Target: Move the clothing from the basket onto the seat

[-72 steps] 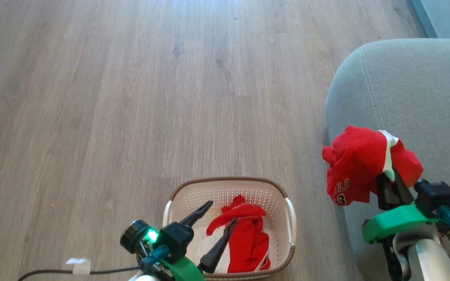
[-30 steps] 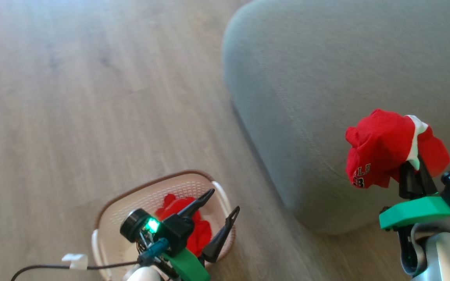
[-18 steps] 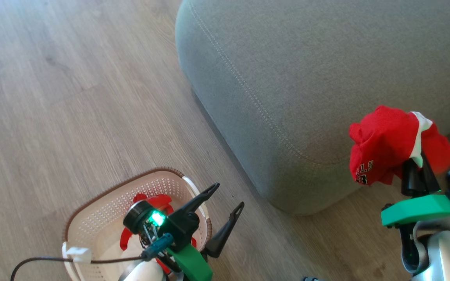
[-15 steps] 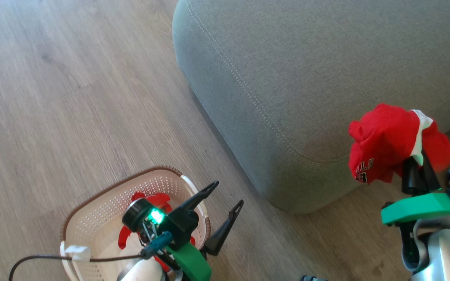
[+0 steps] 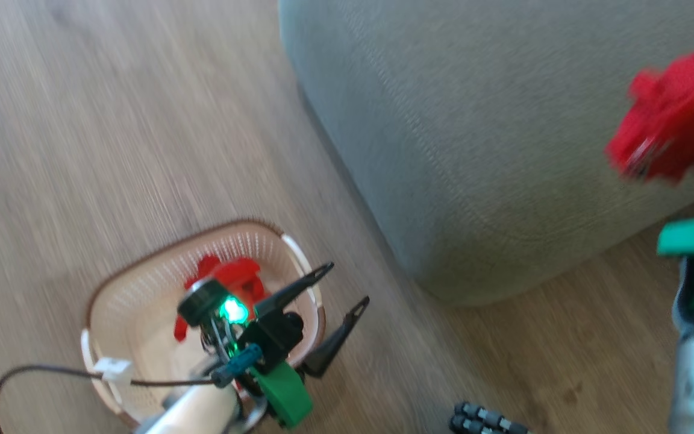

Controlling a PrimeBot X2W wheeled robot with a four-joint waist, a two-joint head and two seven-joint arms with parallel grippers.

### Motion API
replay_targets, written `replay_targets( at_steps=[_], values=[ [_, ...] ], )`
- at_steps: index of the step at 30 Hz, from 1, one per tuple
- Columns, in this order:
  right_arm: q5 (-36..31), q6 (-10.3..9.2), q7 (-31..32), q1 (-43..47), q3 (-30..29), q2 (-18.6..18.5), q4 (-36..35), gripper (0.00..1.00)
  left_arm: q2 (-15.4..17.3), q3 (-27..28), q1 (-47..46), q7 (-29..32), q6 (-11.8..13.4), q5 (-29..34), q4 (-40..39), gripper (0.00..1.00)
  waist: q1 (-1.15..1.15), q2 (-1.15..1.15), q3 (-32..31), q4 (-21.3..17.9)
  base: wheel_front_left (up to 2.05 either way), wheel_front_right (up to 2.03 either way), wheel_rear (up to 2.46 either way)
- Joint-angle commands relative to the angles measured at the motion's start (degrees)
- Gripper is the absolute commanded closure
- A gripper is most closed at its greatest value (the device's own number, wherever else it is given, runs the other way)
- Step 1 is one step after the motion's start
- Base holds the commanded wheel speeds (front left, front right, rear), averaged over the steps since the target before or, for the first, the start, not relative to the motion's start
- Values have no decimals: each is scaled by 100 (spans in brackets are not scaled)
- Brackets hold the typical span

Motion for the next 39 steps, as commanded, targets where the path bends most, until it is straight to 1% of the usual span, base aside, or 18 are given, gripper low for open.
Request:
replay_targets(
  at_steps=[1,5,6,8,9,14,18,22,27,32,33,34,35,39],
  values=[
    [3,-1,-52,-346,57,-66,-241,100,132,101,-297,-30,-6,91,-215,0,0,0,447,154,0,0,0],
    [-6,-1,-52,-1148,-228,-75,-141,100,492,-184,-632,-30,-6,181,-298,0,0,0,1090,278,0,0,0],
    [21,-1,-52,-1576,-344,-144,1,100,636,-241,-752,-30,-6,156,-357,0,0,0,1374,333,0,0,0],
    [90,-1,-52,-2008,-484,-258,187,100,762,-284,-883,-30,-6,151,-437,0,0,0,1649,417,0,0,0],
    [154,-1,-52,-2427,-618,-411,408,100,884,-329,-1029,-30,-6,162,-507,0,0,0,1917,515,0,0,0],
    [-47,-1,-52,-3328,-895,-812,1227,100,1063,-286,-1352,-30,-6,174,-655,0,0,0,2411,747,0,0,0],
    [-237,-1,-52,-3913,-1269,-1056,2014,100,1131,-312,-1514,-30,-6,208,-724,0,0,0,2615,932,0,0,0],
    [-431,-1,-52,-4320,-1561,-1235,2823,100,1099,-292,-1552,-30,-6,218,-745,0,0,0,2705,1113,0,0,0],
    [-793,-1,-52,-4710,-1649,-1544,4027,100,1058,-290,-1537,-30,-6,235,-775,0,0,0,2775,1261,0,0,0],
    [-1088,-1,-52,-4898,-1659,-1572,4767,100,1013,-288,-1534,-30,-6,235,-751,0,0,0,2758,1327,0,0,0],
    [-1107,-1,-52,-4917,-1696,-1578,4830,85,994,-290,-1536,-30,-6,233,-744,0,0,0,2744,1338,0,0,0],
    [-1135,-1,-52,-4924,-1731,-1590,4859,45,974,-294,-1543,-30,-6,230,-739,0,0,0,2727,1350,0,0,0],
    [-1146,-1,-52,-4929,-1787,-1618,4878,0,956,-298,-1557,-30,-6,226,-734,0,0,0,2711,1364,0,0,0],
    [-1307,-1,-52,-4822,-1884,-1684,4946,0,847,-284,-1618,-30,-6,224,-709,0,0,0,2542,1435,0,0,0]
  ],
)
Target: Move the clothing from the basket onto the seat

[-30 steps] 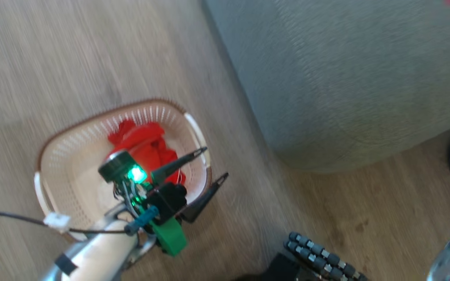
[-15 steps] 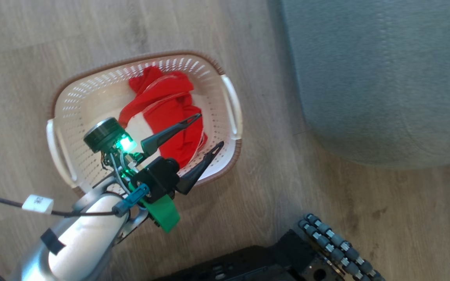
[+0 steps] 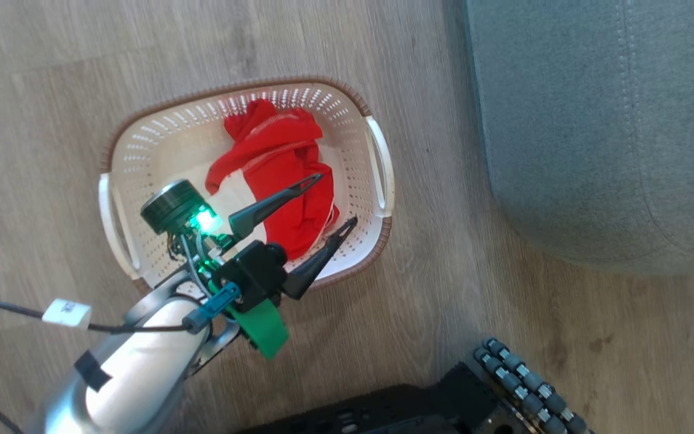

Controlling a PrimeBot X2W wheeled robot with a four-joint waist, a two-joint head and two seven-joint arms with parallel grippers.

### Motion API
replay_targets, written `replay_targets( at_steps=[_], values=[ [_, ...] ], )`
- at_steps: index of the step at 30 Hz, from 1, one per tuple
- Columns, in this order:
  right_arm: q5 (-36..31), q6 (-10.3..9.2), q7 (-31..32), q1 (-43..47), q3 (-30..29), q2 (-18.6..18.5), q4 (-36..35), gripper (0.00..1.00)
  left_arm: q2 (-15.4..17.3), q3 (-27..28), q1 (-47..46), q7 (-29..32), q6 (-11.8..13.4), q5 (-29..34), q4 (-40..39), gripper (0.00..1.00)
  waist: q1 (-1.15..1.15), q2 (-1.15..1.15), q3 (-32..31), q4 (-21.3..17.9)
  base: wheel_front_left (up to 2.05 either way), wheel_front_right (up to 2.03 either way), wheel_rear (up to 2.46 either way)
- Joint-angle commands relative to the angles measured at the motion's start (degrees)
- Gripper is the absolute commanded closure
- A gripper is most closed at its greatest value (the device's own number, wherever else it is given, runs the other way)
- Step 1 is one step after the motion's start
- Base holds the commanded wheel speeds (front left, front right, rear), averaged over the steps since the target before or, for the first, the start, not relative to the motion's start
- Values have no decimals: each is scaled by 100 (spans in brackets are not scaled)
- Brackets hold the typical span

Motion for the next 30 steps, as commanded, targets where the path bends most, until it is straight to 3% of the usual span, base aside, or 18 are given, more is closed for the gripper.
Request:
replay_targets(
  at_steps=[1,9,17,26,30],
  values=[
    [-92,-1,-35,35,13,-194,-133,0,-13,135,-96,-29,-6,44,-142,0,0,0,-96,43,0,0,0],
    [-247,-1,-35,414,136,-157,-343,0,-339,222,10,-29,-6,-15,-7,0,0,0,-833,164,0,0,0],
    [-30,-1,-35,1051,824,-13,-850,0,-679,491,265,-29,-6,-89,202,0,0,0,-1792,262,0,0,0],
    [1537,-1,-35,2116,2289,404,-2282,0,-1136,1262,808,-29,-6,-434,275,0,0,0,-2777,529,0,0,0],
    [2169,-1,-35,2764,2966,355,-3002,0,-1220,1583,1022,-29,-6,-386,299,0,0,0,-3172,711,0,0,0]
  ],
)
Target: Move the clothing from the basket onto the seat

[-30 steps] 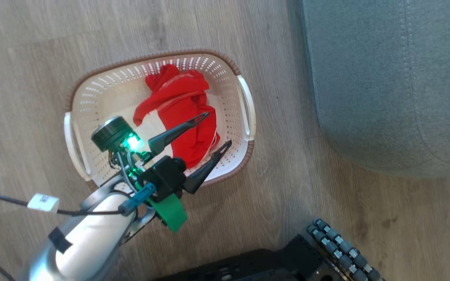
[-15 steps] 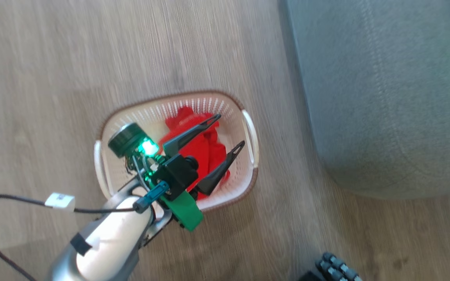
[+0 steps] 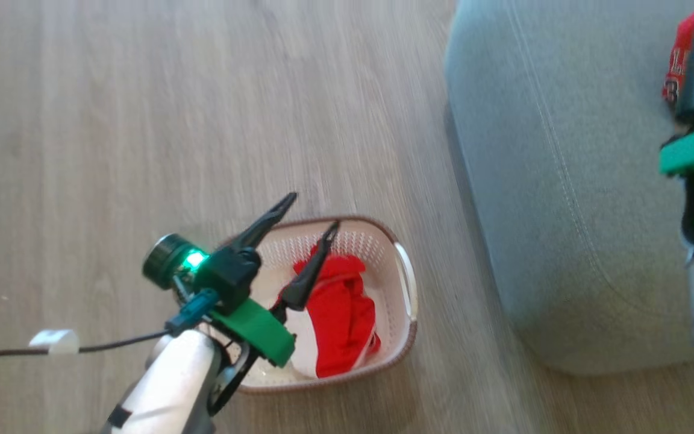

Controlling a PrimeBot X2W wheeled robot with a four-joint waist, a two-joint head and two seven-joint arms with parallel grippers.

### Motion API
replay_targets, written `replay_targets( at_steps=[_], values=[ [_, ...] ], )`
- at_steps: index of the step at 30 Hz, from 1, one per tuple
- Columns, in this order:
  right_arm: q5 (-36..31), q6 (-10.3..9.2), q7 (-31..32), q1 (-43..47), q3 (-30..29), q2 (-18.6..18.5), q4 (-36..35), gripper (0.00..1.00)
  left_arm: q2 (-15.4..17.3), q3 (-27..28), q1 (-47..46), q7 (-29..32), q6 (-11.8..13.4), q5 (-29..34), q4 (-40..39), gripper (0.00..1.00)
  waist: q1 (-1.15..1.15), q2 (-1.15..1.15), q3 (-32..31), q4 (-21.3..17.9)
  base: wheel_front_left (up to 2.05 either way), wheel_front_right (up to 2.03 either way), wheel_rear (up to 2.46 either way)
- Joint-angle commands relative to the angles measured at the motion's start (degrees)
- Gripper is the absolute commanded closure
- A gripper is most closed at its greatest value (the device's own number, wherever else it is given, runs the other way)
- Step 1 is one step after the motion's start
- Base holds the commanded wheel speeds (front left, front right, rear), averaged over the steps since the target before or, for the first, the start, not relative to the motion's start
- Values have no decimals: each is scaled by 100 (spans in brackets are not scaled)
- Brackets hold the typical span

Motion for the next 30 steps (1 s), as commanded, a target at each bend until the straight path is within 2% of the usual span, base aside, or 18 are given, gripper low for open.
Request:
replay_targets(
  at_steps=[1,8,13,15,24,30],
  values=[
    [129,-1,-36,99,196,-94,-391,0,-19,321,-18,-29,-6,48,-154,0,1,0,-395,262,0,0,0],
    [569,-1,-36,1160,846,-190,-1539,0,-284,1260,458,-29,128,205,-94,0,1,0,-892,638,0,0,0],
    [480,-1,-36,1816,1237,-166,-1988,0,-440,2008,761,-29,332,207,-145,0,1,0,-1104,867,0,0,0],
    [233,-1,-36,2048,1419,-184,-2072,0,-483,2284,872,-29,403,234,-164,0,1,0,-1158,957,0,0,0],
    [25,-1,-36,2772,1492,328,-2032,0,-578,2657,1254,-29,355,444,38,0,1,0,-1349,1223,0,0,0],
    [-278,-1,-36,3168,1269,653,-1846,0,-610,2509,1459,-29,280,521,219,0,1,0,-1396,1350,0,0,0]
  ],
)
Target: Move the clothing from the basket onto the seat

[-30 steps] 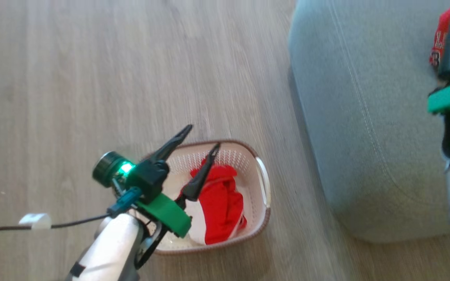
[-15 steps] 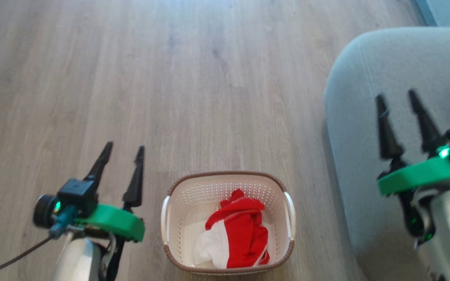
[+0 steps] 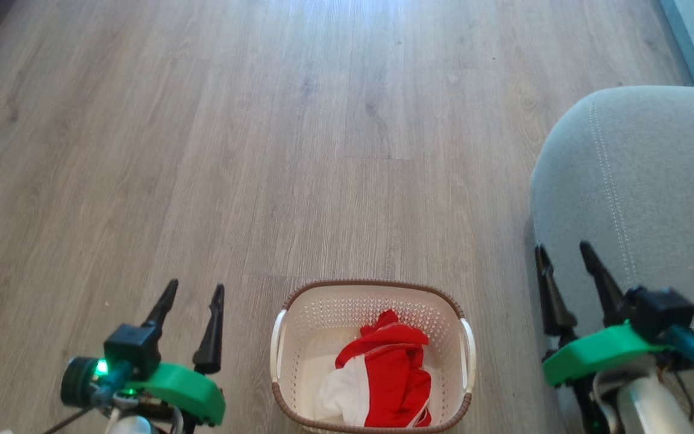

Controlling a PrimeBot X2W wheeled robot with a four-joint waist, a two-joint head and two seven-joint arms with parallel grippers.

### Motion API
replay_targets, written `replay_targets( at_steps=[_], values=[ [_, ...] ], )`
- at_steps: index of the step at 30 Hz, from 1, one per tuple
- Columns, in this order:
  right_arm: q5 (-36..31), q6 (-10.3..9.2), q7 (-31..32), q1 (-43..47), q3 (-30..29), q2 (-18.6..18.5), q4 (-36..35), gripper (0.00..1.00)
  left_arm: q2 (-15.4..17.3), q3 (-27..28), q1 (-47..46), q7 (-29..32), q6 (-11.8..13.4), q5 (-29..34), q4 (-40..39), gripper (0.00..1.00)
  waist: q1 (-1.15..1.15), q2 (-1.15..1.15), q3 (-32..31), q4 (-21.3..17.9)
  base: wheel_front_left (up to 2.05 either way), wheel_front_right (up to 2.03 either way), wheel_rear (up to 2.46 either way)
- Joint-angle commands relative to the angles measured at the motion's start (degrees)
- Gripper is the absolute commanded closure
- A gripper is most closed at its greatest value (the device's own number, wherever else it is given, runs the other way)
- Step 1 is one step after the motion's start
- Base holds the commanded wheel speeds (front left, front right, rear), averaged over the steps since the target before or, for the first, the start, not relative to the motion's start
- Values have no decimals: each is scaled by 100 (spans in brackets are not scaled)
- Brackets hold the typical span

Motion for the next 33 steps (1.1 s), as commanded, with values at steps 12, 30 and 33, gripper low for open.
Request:
replay_targets(
  at_steps=[12,30,33],
  values=[
    [-548,-1,-36,67,-212,321,39,0,-19,-279,-102,-29,-37,-83,-191,0,1,0,41,18,0,0,0],
    [-666,-1,-36,-13,-245,337,18,0,-20,-387,-116,-29,-21,-275,-99,0,1,0,69,-68,0,0,0],
    [-740,-1,-36,-71,-293,316,-17,0,-20,-485,-176,-29,-44,-285,-19,0,1,0,232,-124,0,0,0]
  ],
)
